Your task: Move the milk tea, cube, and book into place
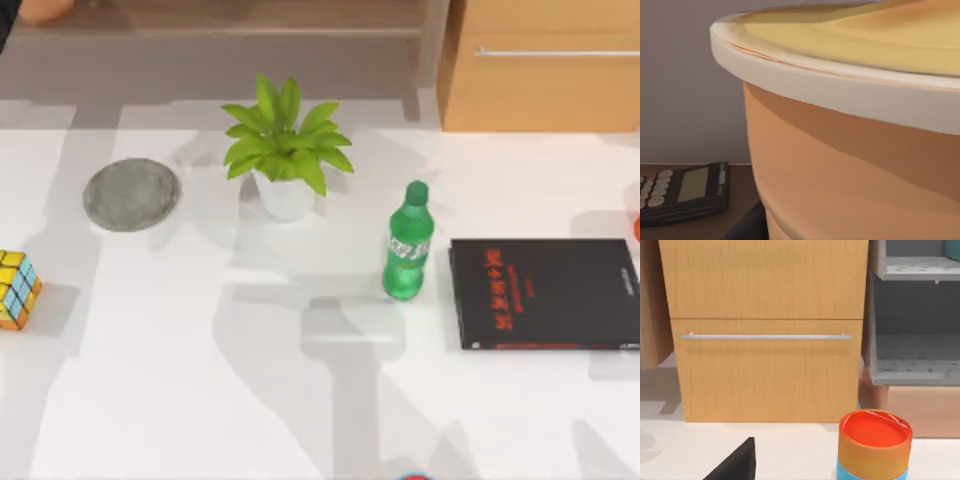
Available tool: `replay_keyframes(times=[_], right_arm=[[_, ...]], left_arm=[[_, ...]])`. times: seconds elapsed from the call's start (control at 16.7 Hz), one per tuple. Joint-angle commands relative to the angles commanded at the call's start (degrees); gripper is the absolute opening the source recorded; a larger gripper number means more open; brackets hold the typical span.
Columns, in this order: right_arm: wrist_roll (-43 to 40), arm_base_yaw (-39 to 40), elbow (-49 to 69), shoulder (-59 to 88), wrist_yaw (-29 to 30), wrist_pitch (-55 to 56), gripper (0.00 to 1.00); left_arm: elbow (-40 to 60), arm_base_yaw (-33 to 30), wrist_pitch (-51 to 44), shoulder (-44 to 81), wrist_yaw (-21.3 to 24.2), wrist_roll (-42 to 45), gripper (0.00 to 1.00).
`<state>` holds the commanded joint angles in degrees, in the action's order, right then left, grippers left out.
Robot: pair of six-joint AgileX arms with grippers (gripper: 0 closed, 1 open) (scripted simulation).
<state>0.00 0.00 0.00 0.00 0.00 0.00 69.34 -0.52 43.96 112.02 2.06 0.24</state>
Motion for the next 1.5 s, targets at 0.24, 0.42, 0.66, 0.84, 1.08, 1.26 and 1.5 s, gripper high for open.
replay_keyframes(times=[0.24,0.42,0.66,0.84,1.08,1.26,1.5], right_arm=[[0.0,0.0,0.0,0.0,0.0,0.0,1.0],[0.0,0.0,0.0,0.0,0.0,0.0,1.0],[0.0,0.0,0.0,0.0,0.0,0.0,1.0],[0.0,0.0,0.0,0.0,0.0,0.0,1.0],[0.0,0.0,0.0,0.0,0.0,0.0,1.0],[0.0,0.0,0.0,0.0,0.0,0.0,1.0],[0.0,0.0,0.0,0.0,0.0,0.0,1.0]], left_arm=[[-10.8,0.1,1.4,-7.2,0.0,0.1,0.0],[-14.2,0.2,2.6,-10.5,0.1,0.1,0.0],[-14.1,0.0,2.5,-10.2,0.1,0.2,0.0],[-15.4,-0.9,4.6,-10.9,-1.0,0.0,0.0],[-22.2,-5.2,13.3,-11.1,-5.7,-0.2,0.0],[-27.1,-8.4,20.6,-9.2,-9.8,-0.6,0.0],[-29.8,-10.5,25.0,-2.8,-11.1,-0.4,0.0]])
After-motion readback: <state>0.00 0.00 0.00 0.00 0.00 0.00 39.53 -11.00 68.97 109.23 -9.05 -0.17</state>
